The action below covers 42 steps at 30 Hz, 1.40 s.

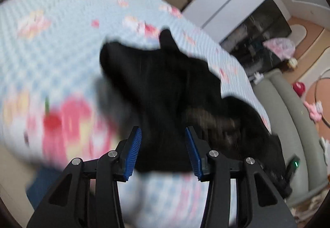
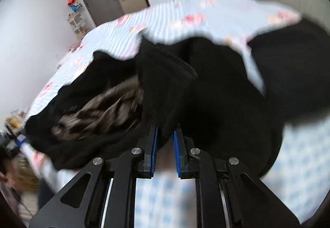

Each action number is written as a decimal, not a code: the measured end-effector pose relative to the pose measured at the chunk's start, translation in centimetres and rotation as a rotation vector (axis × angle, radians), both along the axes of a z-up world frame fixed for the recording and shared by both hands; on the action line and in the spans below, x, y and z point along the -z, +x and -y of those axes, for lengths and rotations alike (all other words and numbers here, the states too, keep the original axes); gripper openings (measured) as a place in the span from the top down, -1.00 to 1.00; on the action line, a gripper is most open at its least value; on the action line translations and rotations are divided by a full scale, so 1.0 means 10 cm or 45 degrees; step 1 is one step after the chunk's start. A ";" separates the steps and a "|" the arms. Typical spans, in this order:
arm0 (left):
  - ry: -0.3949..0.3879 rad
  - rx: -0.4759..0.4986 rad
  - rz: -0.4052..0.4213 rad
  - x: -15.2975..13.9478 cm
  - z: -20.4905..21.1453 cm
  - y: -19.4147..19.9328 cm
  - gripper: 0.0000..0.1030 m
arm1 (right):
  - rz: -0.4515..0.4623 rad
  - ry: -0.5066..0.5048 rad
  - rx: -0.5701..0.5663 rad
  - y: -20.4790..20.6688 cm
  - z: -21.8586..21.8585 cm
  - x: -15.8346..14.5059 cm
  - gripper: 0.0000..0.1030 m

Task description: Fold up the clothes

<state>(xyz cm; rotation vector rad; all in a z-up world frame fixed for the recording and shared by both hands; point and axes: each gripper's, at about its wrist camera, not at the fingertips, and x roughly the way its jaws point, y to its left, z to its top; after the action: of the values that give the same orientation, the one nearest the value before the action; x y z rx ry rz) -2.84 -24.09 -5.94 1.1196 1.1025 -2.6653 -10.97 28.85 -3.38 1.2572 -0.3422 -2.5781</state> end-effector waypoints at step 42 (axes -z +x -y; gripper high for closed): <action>0.198 0.048 0.005 0.42 -0.85 -1.30 0.63 | -0.089 0.171 -0.237 -0.02 -0.03 -0.24 0.80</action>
<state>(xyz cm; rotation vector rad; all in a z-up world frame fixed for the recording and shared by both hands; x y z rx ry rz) -15.86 -15.56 -10.10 1.1802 1.3215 -2.6425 -11.13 29.12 -0.97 1.1775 -0.0359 -2.5118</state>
